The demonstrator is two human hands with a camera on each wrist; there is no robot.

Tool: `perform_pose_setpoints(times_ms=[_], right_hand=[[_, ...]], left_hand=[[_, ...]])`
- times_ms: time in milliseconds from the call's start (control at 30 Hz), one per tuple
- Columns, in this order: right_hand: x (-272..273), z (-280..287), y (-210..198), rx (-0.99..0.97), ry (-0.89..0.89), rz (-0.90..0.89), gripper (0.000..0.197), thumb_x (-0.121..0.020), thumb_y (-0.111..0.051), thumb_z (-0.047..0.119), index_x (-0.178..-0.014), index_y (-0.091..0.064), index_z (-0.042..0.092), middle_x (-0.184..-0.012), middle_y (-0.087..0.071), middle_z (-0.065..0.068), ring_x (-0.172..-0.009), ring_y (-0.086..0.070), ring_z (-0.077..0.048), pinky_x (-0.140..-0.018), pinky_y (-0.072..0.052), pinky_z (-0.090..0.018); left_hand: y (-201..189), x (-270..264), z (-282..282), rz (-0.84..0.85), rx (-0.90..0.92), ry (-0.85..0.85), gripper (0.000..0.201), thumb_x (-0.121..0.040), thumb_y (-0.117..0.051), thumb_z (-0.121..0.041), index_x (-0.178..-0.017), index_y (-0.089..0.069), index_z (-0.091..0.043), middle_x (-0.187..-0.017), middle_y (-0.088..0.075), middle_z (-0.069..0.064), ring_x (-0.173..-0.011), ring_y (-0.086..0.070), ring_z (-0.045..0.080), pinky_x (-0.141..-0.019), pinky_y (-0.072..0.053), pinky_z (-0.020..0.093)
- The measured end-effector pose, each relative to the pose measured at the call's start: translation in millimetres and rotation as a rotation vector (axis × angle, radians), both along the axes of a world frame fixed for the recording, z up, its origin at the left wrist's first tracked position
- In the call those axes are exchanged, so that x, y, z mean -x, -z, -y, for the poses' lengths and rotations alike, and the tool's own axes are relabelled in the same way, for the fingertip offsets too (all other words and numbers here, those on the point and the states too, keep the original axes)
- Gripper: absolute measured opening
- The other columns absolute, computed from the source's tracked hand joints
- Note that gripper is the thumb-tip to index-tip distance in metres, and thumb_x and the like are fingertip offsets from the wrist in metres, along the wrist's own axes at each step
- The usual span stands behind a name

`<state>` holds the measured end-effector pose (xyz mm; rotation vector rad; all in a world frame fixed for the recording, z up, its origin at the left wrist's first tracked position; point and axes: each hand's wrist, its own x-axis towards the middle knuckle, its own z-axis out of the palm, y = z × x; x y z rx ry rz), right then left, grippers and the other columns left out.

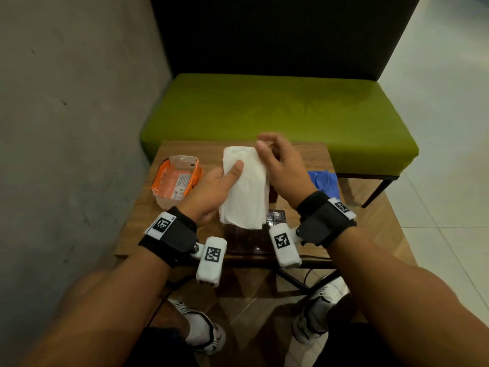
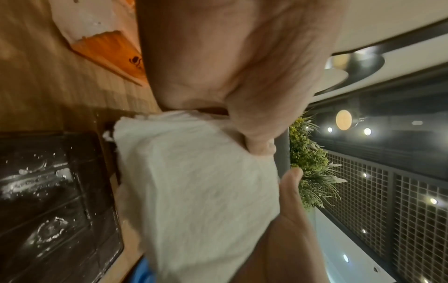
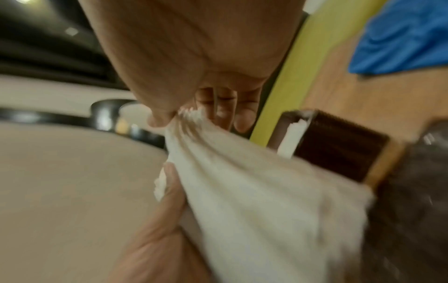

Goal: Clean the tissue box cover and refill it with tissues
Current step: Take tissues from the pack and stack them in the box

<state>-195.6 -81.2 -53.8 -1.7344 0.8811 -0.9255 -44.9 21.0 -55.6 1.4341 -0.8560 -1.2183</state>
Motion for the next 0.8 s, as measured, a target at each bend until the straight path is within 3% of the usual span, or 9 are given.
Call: perform_pose_setpoints(times_ms=[100,233,300,400,500,567,633,733,800], right_hand=[[-6.4,-20.7,7.3,-0.273,-0.026,0.007,0.058,-0.107,-0.039,0.063,-0.147,-0.048,0.021,-0.134,-0.061,0.006,-0.119,-0.062,-0.009,-0.105,-0.053,-0.037],[-11.8,-30.0,14.8,-0.316,0.006,-0.03,0.072,-0.102,-0.029,0.075,-0.152,-0.044,0.024,-0.144,-0.058,0.005,-0.131,-0.059,-0.017,-0.116,-0.047,-0.047],[-12.9,-28.8,13.7,-0.352,0.031,-0.016,0.072,-0.103,-0.029,0.074,-0.153,-0.042,0.024,-0.144,-0.058,0.003,-0.13,-0.059,-0.017,-0.116,-0.047,-0.048],[-12.3,-29.0,14.7,-0.333,-0.012,-0.043,0.06,-0.109,-0.036,0.06,-0.155,-0.038,0.023,-0.144,-0.057,0.003,-0.129,-0.059,-0.016,-0.111,-0.048,-0.04],[-6.4,-21.4,9.3,-0.402,-0.014,-0.006,0.052,-0.109,-0.044,0.056,-0.147,-0.047,0.021,-0.137,-0.063,-0.001,-0.117,-0.065,-0.017,-0.102,-0.055,-0.041],[-2.5,-11.6,-0.8,-0.361,-0.058,-0.024,0.053,-0.106,-0.05,0.059,-0.142,-0.054,0.021,-0.134,-0.064,0.002,-0.117,-0.065,-0.011,-0.098,-0.053,-0.034],[0.8,-2.2,-13.7,-0.307,-0.144,-0.107,0.053,-0.103,-0.053,0.062,-0.138,-0.058,0.023,-0.129,-0.066,0.007,-0.116,-0.065,-0.007,-0.097,-0.053,-0.031],[2.6,9.6,-24.4,-0.261,-0.345,-0.317,0.053,-0.101,-0.054,0.066,-0.125,-0.068,0.021,-0.119,-0.075,0.0,-0.107,-0.074,-0.02,-0.095,-0.058,-0.037],[0.5,13.1,-24.4,-0.232,-0.445,-0.468,0.05,-0.103,-0.055,0.061,-0.122,-0.069,0.017,-0.113,-0.077,-0.004,-0.1,-0.075,-0.023,-0.086,-0.059,-0.034]], left_hand=[[5.7,9.0,4.7,-0.015,0.05,-0.119,0.04,-0.114,-0.048,-0.042,-0.131,-0.07,-0.013,-0.123,-0.082,0.008,-0.112,-0.079,0.022,-0.098,-0.064,0.042],[9.9,15.1,7.3,0.026,0.042,-0.178,0.049,-0.112,-0.045,-0.056,-0.134,-0.07,-0.021,-0.123,-0.081,0.005,-0.115,-0.078,0.023,-0.104,-0.061,0.052],[9.7,16.3,8.3,0.014,0.018,-0.189,0.056,-0.11,-0.042,-0.063,-0.137,-0.067,-0.021,-0.126,-0.079,0.003,-0.118,-0.076,0.021,-0.106,-0.06,0.051],[10.0,17.5,9.9,0.051,0.0,-0.192,0.049,-0.114,-0.035,-0.056,-0.133,-0.067,-0.024,-0.123,-0.079,0.003,-0.116,-0.076,0.021,-0.107,-0.059,0.051],[9.1,12.0,9.4,0.076,-0.026,-0.128,0.049,-0.113,-0.036,-0.058,-0.13,-0.068,-0.025,-0.122,-0.08,0.005,-0.114,-0.078,0.025,-0.104,-0.06,0.054],[6.5,7.0,7.4,0.102,-0.064,-0.042,0.052,-0.112,-0.038,-0.059,-0.139,-0.065,-0.022,-0.124,-0.079,0.008,-0.113,-0.077,0.028,-0.104,-0.06,0.056],[4.4,3.4,5.9,0.129,-0.101,0.061,0.053,-0.112,-0.041,-0.057,-0.141,-0.062,-0.019,-0.126,-0.078,0.01,-0.114,-0.077,0.03,-0.104,-0.06,0.054],[-2.0,1.0,4.6,0.124,-0.13,0.204,0.046,-0.113,-0.042,-0.05,-0.135,-0.064,-0.017,-0.122,-0.08,0.013,-0.11,-0.079,0.029,-0.093,-0.065,0.042],[-2.2,-3.0,6.0,0.188,-0.12,0.244,0.031,-0.115,-0.045,-0.042,-0.132,-0.063,-0.022,-0.123,-0.079,0.014,-0.11,-0.078,0.029,-0.09,-0.065,0.042]])
